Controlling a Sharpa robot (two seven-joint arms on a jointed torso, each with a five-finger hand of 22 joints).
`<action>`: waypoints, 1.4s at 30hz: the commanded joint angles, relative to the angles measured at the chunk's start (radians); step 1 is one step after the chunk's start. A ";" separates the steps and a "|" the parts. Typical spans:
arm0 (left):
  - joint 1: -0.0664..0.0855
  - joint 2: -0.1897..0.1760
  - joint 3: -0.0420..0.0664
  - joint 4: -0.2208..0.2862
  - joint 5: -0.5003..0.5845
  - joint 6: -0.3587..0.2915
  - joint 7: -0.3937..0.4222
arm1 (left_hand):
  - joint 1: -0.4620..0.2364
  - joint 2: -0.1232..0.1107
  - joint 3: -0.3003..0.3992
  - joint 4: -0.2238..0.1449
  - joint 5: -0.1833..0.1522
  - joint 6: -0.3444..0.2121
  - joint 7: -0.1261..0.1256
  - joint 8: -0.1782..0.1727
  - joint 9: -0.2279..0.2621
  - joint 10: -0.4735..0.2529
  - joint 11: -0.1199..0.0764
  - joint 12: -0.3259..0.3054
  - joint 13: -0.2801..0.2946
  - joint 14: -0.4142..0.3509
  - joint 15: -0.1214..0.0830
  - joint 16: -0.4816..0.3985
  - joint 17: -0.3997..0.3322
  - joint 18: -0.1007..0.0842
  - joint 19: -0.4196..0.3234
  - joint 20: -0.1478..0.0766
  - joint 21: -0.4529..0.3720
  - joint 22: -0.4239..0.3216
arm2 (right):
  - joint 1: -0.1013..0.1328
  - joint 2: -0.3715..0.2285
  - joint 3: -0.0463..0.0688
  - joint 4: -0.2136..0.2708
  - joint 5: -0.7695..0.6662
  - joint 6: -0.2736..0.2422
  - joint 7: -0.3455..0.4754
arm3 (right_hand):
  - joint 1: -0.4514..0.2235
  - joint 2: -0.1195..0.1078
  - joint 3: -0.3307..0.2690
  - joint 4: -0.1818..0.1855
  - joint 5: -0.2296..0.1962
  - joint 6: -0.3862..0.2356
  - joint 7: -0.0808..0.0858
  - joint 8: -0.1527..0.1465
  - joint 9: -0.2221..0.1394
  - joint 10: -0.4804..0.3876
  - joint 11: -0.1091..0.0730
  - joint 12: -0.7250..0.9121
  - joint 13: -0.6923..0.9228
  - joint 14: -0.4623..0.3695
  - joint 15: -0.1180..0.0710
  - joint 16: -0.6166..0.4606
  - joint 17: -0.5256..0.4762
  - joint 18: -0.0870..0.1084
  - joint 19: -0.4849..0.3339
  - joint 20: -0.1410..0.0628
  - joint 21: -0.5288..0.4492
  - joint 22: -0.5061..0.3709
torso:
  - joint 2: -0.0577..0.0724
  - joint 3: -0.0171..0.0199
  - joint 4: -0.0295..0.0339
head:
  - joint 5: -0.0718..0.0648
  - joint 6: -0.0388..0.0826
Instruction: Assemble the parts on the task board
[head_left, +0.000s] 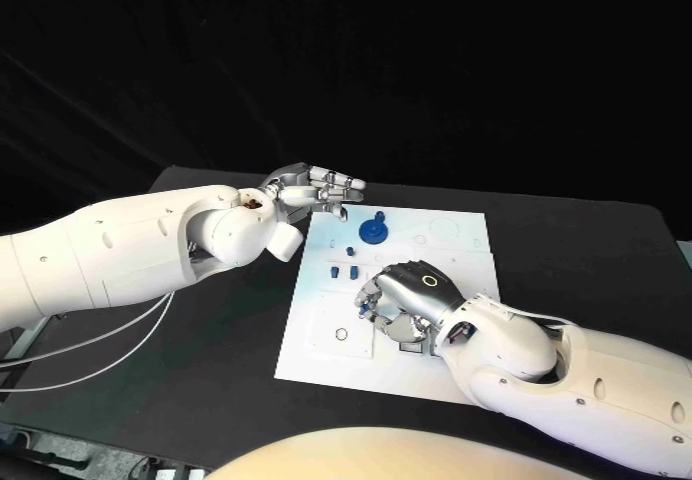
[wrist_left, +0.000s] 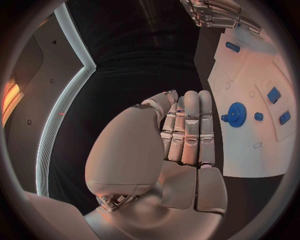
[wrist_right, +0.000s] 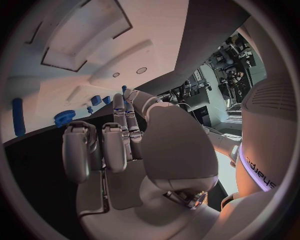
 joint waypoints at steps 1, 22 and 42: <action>0.000 0.004 0.000 0.004 0.009 0.013 0.015 | -0.004 0.006 0.002 -0.009 -0.003 -0.009 0.000 0.003 0.000 -0.007 0.000 0.006 0.000 -0.007 0.003 -0.006 -0.002 0.004 0.001 0.002 0.002 0.000 | -0.007 0.013 0.000 -0.019 -0.005 -0.011 0.015 | -0.012 0.003 0.005 0.000 -0.014 0.007 -0.002 0.002 0.003 0.004 -0.002 0.002 0.000 0.060 -0.007 0.003 0.031 -0.019 0.039 -0.008 0.000 0.200 | 0.000 0.0012 -0.0010 | 0.019 -0.013; 0.000 0.001 0.000 0.009 0.017 0.021 0.012 | -0.007 0.008 0.005 -0.012 -0.003 -0.012 0.001 0.003 -0.001 -0.011 0.001 0.009 -0.001 -0.009 0.004 -0.009 -0.003 0.004 -0.002 0.002 0.001 0.001 | -0.025 0.040 0.000 -0.075 -0.010 0.004 0.008 | -0.029 0.008 0.005 -0.006 -0.061 0.007 -0.004 -0.001 0.007 0.006 -0.003 -0.004 -0.001 0.059 -0.008 0.004 0.028 -0.019 0.037 -0.008 -0.003 0.200 | 0.000 0.0005 -0.0017 | 0.037 -0.027; 0.000 0.000 0.000 0.014 0.017 0.026 0.010 | -0.009 0.007 0.005 -0.011 -0.004 -0.013 0.002 0.002 -0.001 -0.012 0.001 0.010 -0.001 -0.009 0.004 -0.009 -0.003 0.004 -0.002 0.002 0.001 0.001 | -0.026 0.056 -0.002 -0.097 -0.016 0.037 0.008 | -0.028 0.010 0.006 -0.008 -0.062 0.007 -0.004 -0.002 0.007 0.006 -0.004 -0.005 -0.001 0.059 -0.008 0.004 0.028 -0.019 0.037 -0.008 -0.003 0.200 | 0.000 0.0010 -0.0017 | 0.039 -0.030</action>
